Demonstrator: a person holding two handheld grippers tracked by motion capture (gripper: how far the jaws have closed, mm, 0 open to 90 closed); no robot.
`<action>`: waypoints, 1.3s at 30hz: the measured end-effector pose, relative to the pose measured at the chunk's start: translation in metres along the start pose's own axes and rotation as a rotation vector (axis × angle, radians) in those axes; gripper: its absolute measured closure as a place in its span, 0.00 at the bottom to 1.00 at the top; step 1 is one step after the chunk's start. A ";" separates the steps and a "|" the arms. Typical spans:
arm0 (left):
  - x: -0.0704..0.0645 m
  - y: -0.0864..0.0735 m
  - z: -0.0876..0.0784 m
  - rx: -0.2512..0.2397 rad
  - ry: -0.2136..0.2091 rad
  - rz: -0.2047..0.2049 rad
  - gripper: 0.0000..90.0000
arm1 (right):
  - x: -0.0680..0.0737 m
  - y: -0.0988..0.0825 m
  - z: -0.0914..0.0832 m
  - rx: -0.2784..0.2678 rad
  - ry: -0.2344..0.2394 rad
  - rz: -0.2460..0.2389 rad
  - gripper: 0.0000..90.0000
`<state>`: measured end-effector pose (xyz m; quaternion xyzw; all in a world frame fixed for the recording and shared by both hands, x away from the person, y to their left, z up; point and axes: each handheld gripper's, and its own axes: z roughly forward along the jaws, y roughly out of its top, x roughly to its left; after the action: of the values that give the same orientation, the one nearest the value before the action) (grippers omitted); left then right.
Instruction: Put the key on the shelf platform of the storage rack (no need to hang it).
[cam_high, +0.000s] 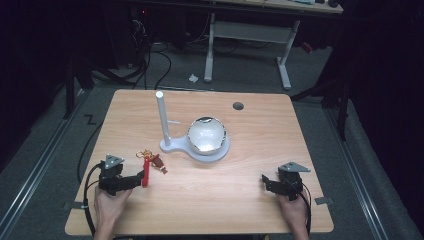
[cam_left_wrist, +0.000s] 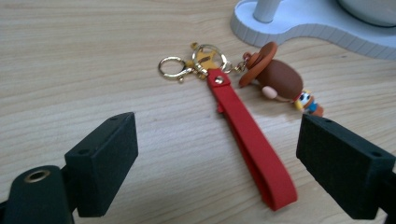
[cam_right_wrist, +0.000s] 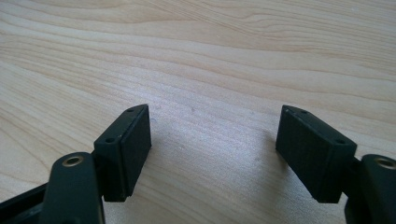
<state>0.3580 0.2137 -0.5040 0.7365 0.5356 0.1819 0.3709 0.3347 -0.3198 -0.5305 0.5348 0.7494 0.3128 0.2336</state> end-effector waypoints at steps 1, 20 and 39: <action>-0.002 0.002 0.000 0.003 -0.004 0.006 0.14 | 0.000 0.000 0.000 0.000 0.000 0.000 0.30; -0.018 0.013 0.029 0.096 -0.045 -0.040 0.05 | -0.001 0.000 0.000 -0.001 0.002 0.003 0.30; -0.024 0.024 0.056 0.142 -0.020 -0.118 0.00 | -0.001 0.000 0.000 -0.001 -0.001 0.005 0.30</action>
<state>0.4025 0.1682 -0.5195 0.7298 0.5859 0.1143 0.3332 0.3354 -0.3202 -0.5306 0.5366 0.7479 0.3134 0.2335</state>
